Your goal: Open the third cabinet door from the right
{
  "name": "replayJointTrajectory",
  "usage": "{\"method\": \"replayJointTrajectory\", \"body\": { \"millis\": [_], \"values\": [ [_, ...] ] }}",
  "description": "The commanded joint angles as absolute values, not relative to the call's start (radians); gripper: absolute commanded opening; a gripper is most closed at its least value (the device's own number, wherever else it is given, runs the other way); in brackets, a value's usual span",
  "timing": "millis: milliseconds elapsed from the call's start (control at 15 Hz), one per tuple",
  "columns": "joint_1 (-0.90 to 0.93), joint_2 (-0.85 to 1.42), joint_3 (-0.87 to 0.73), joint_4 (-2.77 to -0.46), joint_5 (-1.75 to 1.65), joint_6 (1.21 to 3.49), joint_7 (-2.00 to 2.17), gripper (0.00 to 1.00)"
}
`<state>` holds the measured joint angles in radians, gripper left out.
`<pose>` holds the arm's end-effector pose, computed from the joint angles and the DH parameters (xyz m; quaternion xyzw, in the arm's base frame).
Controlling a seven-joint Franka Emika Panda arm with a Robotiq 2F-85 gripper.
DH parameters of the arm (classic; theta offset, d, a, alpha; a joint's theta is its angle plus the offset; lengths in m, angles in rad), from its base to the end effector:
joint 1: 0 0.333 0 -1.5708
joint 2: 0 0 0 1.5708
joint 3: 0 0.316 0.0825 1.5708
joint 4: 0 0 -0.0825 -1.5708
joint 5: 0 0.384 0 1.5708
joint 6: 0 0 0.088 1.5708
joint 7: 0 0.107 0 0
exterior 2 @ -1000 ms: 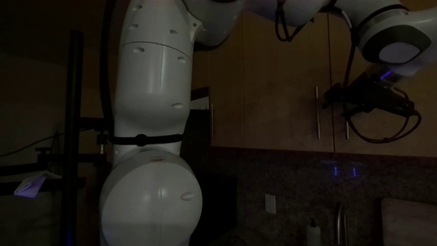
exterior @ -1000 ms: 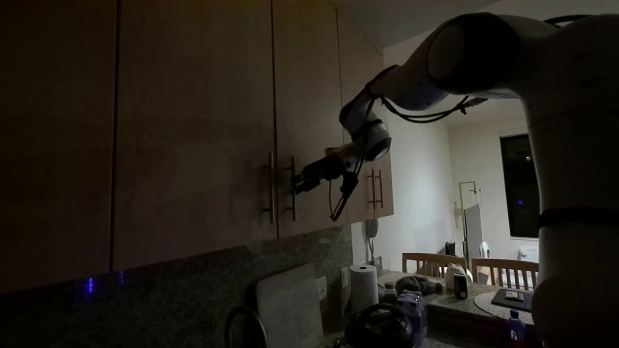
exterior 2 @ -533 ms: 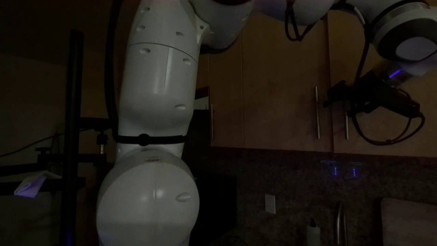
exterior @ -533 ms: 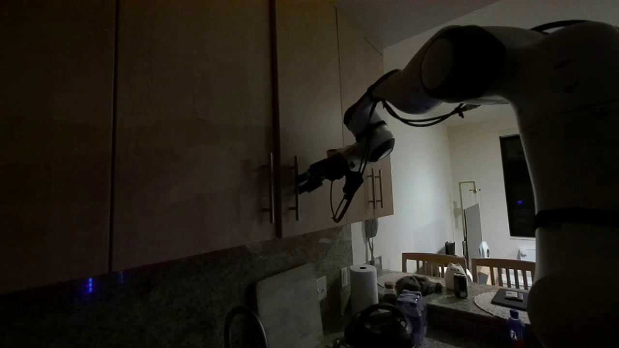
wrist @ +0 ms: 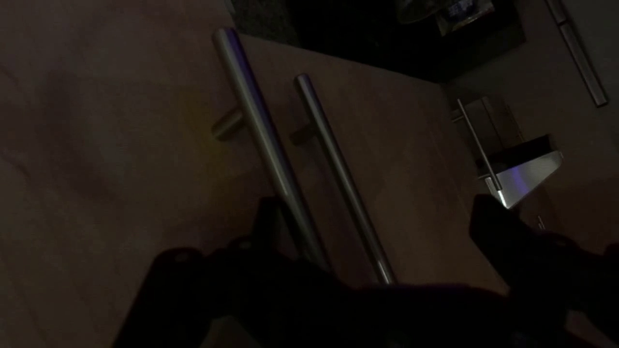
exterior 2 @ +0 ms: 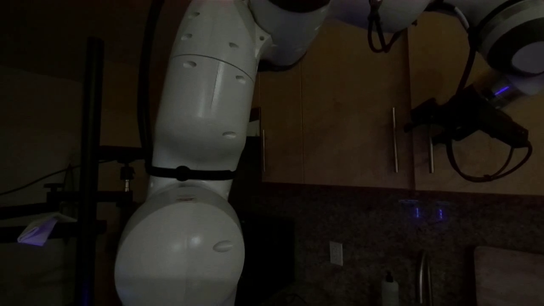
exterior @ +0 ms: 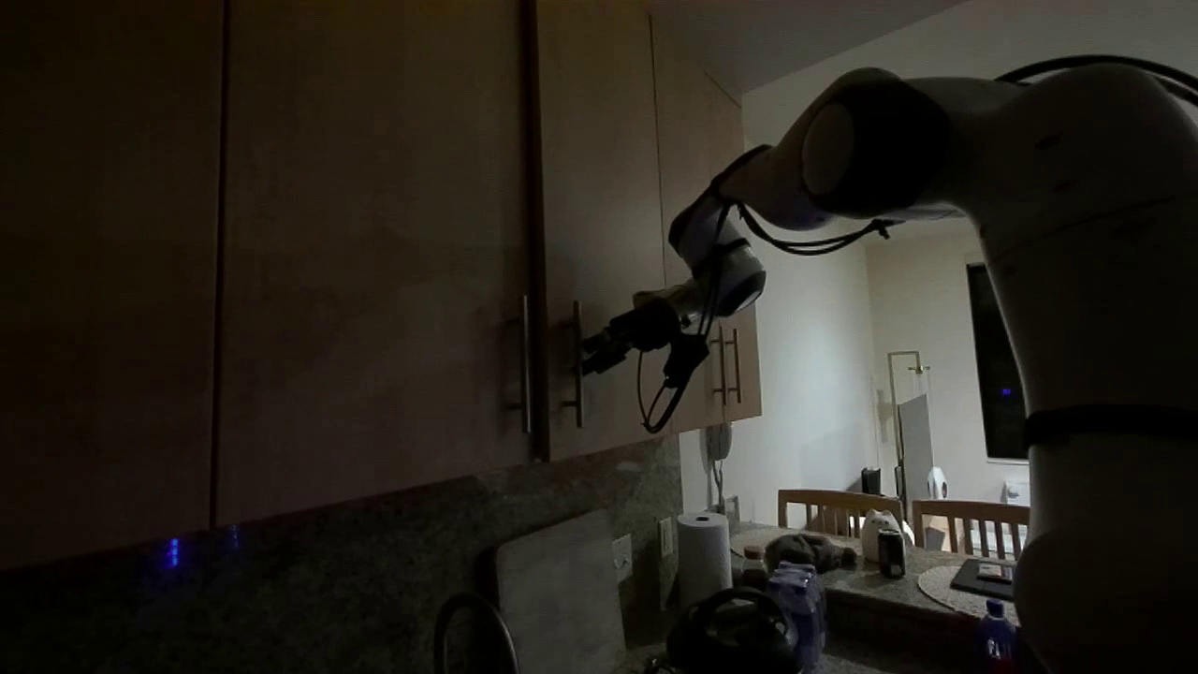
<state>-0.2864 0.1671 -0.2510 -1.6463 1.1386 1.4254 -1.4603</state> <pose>0.5612 -0.1961 0.5516 -0.7621 -0.3492 -0.3512 0.4170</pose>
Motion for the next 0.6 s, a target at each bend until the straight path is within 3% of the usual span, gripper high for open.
{"method": "replayJointTrajectory", "body": {
  "millis": [0,533],
  "values": [
    [-0.295,0.127,-0.238,-1.695,1.087,1.288,-1.509,1.0],
    [-0.329,0.117,-0.259,-1.71,1.071,1.195,-1.578,1.0]
  ]
}}
